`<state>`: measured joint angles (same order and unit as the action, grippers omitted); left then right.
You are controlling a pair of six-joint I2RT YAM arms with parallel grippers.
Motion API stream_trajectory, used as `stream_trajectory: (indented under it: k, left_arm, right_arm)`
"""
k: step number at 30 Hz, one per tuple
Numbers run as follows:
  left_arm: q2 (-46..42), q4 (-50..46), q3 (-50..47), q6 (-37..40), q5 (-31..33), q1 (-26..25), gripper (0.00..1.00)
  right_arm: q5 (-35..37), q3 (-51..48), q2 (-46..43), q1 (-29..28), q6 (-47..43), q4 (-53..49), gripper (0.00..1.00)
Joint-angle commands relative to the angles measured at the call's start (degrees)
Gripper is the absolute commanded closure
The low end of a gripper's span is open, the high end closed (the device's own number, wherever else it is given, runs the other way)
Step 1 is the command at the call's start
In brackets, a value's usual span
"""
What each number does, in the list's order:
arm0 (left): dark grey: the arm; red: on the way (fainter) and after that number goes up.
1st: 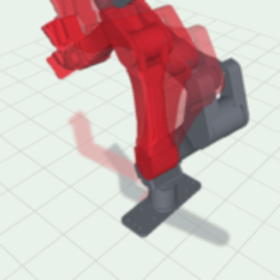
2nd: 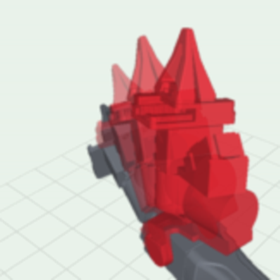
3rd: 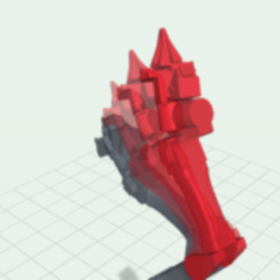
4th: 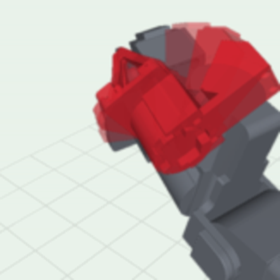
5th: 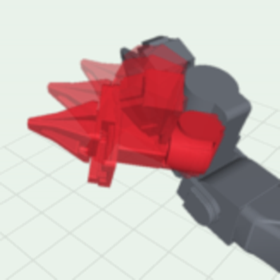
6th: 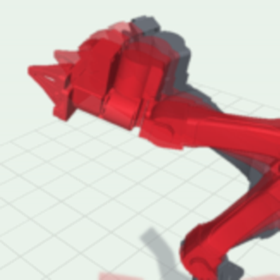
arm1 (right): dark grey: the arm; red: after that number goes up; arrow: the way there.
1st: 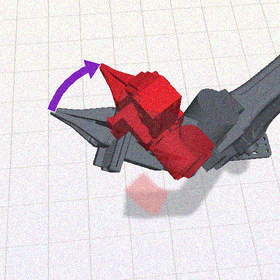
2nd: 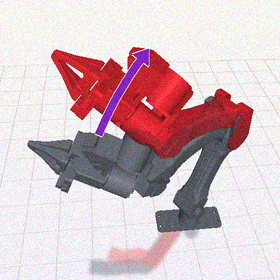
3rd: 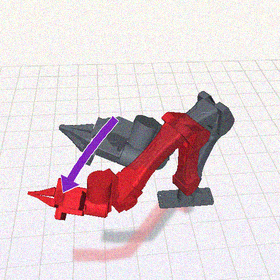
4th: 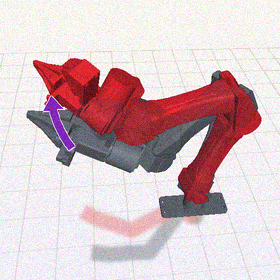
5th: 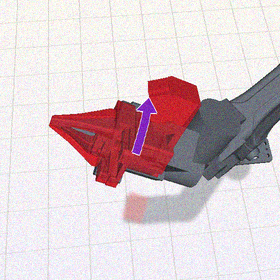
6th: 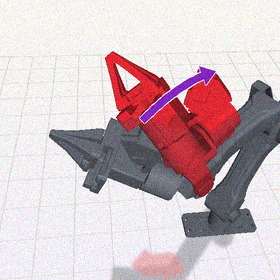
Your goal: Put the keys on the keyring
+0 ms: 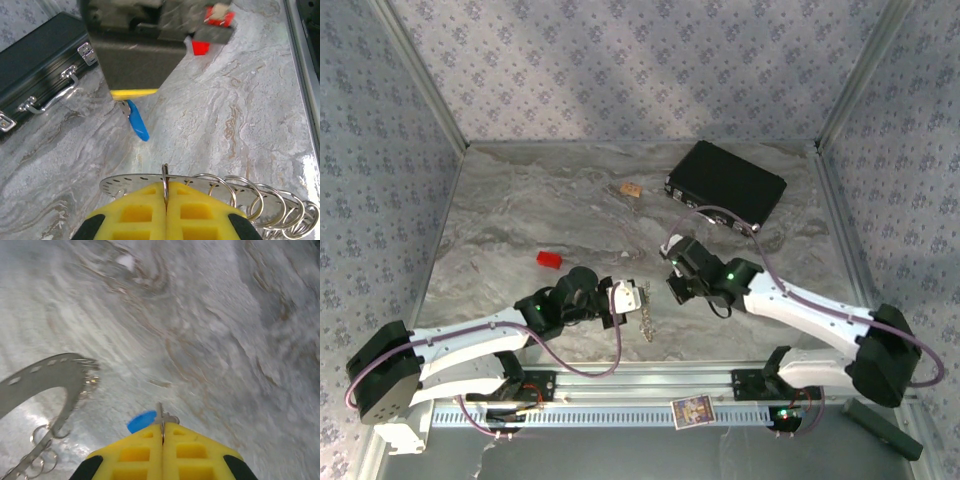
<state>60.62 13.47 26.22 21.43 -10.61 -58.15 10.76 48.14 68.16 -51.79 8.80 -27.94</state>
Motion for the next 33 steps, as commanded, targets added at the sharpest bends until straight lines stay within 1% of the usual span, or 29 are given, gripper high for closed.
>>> stream_trajectory:
  k: [1, 3, 5, 8, 12, 18, 22, 26, 33]
  left_arm:
    - [0.8, 1.7, 2.0, -5.4, 0.5, -0.3, 1.0]
    - [1.0, 0.4, 2.9, -7.3, 1.0, -0.3, 1.0]
    - [1.2, -1.6, 4.3, -10.0, 2.3, -0.2, 1.0]
    - [1.2, -1.9, 4.7, -12.3, 2.7, -0.3, 1.0]
    - [1.2, -0.8, 4.3, -13.1, 2.1, -0.3, 1.0]
    - [0.9, -1.1, 4.5, -13.6, 0.7, -0.3, 1.0]
    - [1.2, -2.0, 4.8, -14.8, 0.3, -0.2, 1.0]
    - [2.1, -3.4, 6.0, -16.3, -0.2, -0.3, 1.0]
    - [2.7, -3.8, 6.7, -17.4, -0.9, -0.3, 1.0]
  right_arm:
    - [-9.0, -2.7, -5.4, 0.0, -9.5, 7.5, 1.0]
    - [-13.2, -4.6, -8.8, -0.1, -12.7, 9.7, 1.0]
    - [-15.7, -6.3, -12.1, -0.2, -15.6, 10.7, 1.0]
    - [-17.4, -7.7, -14.8, -0.5, -18.1, 10.5, 1.0]
    - [-18.3, -7.9, -15.1, -1.5, -20.9, 9.5, 1.0]
    - [-10.8, -8.4, -14.7, -5.9, -26.0, 11.8, 1.0]
    - [-3.9, -9.4, -14.4, -9.8, -31.6, 14.3, 1.0]
    - [1.0, -10.5, -13.8, -12.2, -36.6, 17.4, 1.0]
    - [5.0, -11.7, -12.5, -14.1, -39.4, 19.3, 1.0]
